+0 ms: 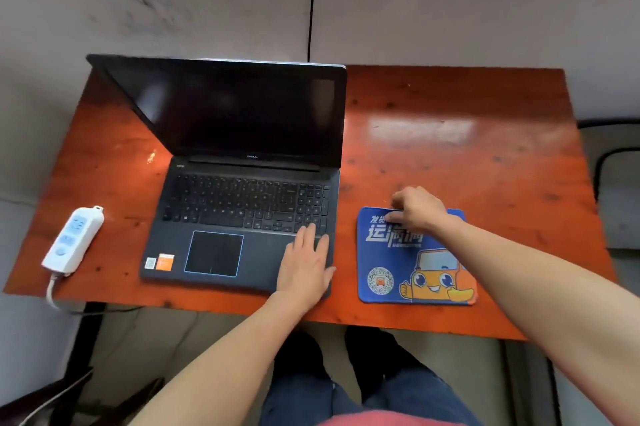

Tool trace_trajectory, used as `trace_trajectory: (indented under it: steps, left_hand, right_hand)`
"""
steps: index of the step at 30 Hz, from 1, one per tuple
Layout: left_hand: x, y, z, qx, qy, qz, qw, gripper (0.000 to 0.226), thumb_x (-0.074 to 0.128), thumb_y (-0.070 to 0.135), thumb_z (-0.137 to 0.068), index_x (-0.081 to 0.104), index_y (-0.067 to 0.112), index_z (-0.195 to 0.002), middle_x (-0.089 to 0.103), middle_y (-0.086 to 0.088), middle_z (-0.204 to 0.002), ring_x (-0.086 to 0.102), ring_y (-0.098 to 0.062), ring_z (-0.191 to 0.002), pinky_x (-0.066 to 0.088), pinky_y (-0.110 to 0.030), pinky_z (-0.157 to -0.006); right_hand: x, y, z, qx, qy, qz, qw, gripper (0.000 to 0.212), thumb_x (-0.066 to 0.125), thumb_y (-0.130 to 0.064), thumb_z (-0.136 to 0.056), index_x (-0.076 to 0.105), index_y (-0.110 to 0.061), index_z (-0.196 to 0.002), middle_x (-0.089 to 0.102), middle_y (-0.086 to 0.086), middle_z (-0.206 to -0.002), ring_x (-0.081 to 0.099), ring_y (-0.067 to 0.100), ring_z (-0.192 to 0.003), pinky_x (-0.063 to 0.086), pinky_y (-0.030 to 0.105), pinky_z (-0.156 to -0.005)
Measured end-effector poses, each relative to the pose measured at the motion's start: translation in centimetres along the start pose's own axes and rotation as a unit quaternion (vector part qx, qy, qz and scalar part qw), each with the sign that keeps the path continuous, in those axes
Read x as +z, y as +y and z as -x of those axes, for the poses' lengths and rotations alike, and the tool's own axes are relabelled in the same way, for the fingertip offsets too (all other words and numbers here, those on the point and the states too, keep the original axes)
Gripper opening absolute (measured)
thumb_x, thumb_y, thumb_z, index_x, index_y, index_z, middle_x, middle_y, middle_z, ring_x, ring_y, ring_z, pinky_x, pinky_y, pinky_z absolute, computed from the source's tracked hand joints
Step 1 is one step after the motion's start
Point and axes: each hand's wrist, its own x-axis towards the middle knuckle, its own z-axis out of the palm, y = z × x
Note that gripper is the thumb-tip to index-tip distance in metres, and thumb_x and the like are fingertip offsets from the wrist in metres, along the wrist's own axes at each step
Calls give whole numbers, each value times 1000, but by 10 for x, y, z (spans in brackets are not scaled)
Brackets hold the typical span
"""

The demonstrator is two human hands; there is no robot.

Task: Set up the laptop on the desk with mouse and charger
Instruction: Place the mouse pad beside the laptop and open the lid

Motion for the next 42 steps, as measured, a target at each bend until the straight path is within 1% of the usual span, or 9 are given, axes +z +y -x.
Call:
trace_trajectory:
  steps: [18,21,24,27,29,30,33,35,42]
  left_hand:
    - [3,-18,10,-25,-21,-3,999,65,50,45,-94,24,24,-149,8,-9,-160,7,-28,-147,21,-41,-115]
    - [-5,-36,11,-52,-10,-1,999,66,50,44,-94,22,23,-150,8,-10,-160,8,-28,-147,20,-41,-115]
    - [-22,-69,9,-75,7,-28,997,69,50,45,-94,21,19,-150,10,-12,-159,12,-29,-146,23,-41,-115]
    - [-38,-102,6,-90,2,-49,995,71,50,47,-93,20,17,-150,11,-14,-158,14,-31,-145,26,-41,-113]
    - [-46,-120,3,-102,3,-45,994,74,50,50,-92,19,17,-150,12,-15,-158,15,-31,-144,28,-42,-112]
    - [-48,-128,1,-107,1,-38,994,77,50,53,-91,18,17,-150,11,-15,-158,14,-31,-145,28,-42,-112]
    - [-46,-142,0,-119,-15,-18,993,95,49,68,-82,9,18,-152,2,-15,-160,7,-33,-147,26,-45,-113]
    - [-37,-150,3,-122,-36,-2,992,106,48,76,-76,2,19,-153,-6,-14,-160,-1,-34,-148,20,-49,-115]
    - [-8,-165,9,-86,-33,0,996,109,36,82,-76,-11,20,-152,-22,-16,-157,-18,-35,-145,6,-53,-116]
  right_hand:
    - [3,-31,-15,-41,8,54,998,27,67,-40,-87,62,-20,-105,66,10,-110,57,30,-98,42,34,-69]
    - [-16,-54,0,-82,79,95,989,30,62,-42,-88,59,-22,-111,58,5,-114,49,27,-110,46,39,-78]
    - [-56,-111,19,-211,248,46,944,20,60,-35,-89,64,-19,-102,61,2,-100,53,25,-102,52,39,-69]
    - [-95,-182,33,-348,418,15,839,10,66,-20,-84,70,-12,-89,66,4,-89,60,27,-86,52,38,-61]
    - [-115,-222,32,-373,495,33,784,12,68,-15,-81,72,-11,-91,68,6,-94,63,30,-90,51,38,-70]
    - [-122,-238,28,-366,505,46,780,17,67,-15,-81,72,-11,-97,68,7,-101,62,30,-98,49,39,-78]
    - [-133,-267,8,-288,425,91,853,37,54,-29,-93,60,-16,-127,59,7,-126,52,28,-120,37,41,-98]
    - [-130,-276,-9,-227,369,107,895,40,41,-37,-100,52,-21,-135,58,5,-127,52,28,-117,33,40,-97]
    - [-145,-286,-52,-141,320,32,936,33,33,-30,-102,58,-25,-123,68,6,-110,55,32,-105,31,41,-94]
